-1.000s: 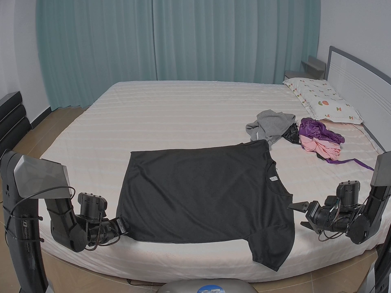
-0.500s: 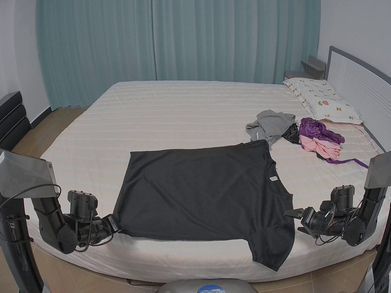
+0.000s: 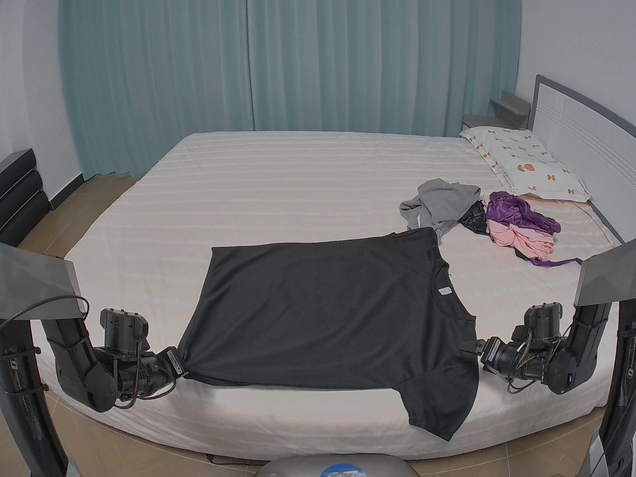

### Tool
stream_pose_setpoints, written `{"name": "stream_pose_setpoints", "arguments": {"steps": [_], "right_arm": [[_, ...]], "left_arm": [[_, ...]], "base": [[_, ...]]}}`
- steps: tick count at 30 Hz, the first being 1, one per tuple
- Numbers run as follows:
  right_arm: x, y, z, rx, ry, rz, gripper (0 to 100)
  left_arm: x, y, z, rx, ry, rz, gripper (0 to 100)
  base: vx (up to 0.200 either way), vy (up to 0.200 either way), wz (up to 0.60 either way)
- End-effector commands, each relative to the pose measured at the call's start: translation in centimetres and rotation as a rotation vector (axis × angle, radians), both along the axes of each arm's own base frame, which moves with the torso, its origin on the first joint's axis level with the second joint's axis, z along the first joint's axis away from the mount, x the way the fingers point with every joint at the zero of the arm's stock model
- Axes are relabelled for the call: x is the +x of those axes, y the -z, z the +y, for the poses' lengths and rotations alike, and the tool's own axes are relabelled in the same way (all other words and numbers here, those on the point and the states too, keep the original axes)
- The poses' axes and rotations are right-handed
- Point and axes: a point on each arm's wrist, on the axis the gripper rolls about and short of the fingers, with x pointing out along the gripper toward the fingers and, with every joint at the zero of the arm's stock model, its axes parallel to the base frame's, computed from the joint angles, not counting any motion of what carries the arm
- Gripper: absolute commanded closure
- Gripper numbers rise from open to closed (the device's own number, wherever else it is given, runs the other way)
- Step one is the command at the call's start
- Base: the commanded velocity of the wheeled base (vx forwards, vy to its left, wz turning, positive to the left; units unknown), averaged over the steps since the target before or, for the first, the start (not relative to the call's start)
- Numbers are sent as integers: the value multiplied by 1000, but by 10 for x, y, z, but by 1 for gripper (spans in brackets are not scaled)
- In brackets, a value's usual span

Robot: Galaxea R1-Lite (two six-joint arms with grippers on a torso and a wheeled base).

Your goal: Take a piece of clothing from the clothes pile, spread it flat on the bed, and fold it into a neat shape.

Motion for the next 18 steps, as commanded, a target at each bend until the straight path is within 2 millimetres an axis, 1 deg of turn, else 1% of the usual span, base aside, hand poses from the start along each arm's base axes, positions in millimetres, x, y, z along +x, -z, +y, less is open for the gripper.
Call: {"name": "stream_pose_setpoints", "arguments": {"steps": [1, 2, 3, 9, 10, 11, 12, 14, 18], "right_arm": [[7, 11, 0, -23, -18, 4, 0], [7, 11, 0, -23, -18, 4, 0], [14, 13, 0, -36, -30, -16, 100], [34, 10, -1, -56, -3, -61, 100], [41, 7, -2, -63, 9, -72, 100], [41, 7, -2, -63, 9, -72, 100], [48, 4, -2, -63, 10, -89, 100], [52, 3, -1, -63, 8, -97, 100], [65, 0, 1, -64, 4, -119, 100]], "left_arm": [[0, 0, 0, -10, 1, 3, 100], [0, 0, 0, -10, 1, 3, 100], [-1, 0, 0, -25, -8, 7, 100], [-1, 1, -1, -30, -10, 10, 100], [-1, 2, -1, -31, -9, 13, 100], [-1, 2, -1, -31, -9, 13, 100], [-1, 2, -2, -33, -4, 14, 100], [-1, 2, -2, -34, -3, 14, 100], [0, 3, -3, -47, -14, 20, 100]], "base": [[0, 0, 0], [0, 0, 0], [0, 0, 0], [0, 0, 0], [0, 0, 0], [0, 0, 0], [0, 0, 0], [0, 0, 0], [0, 0, 0]]}}
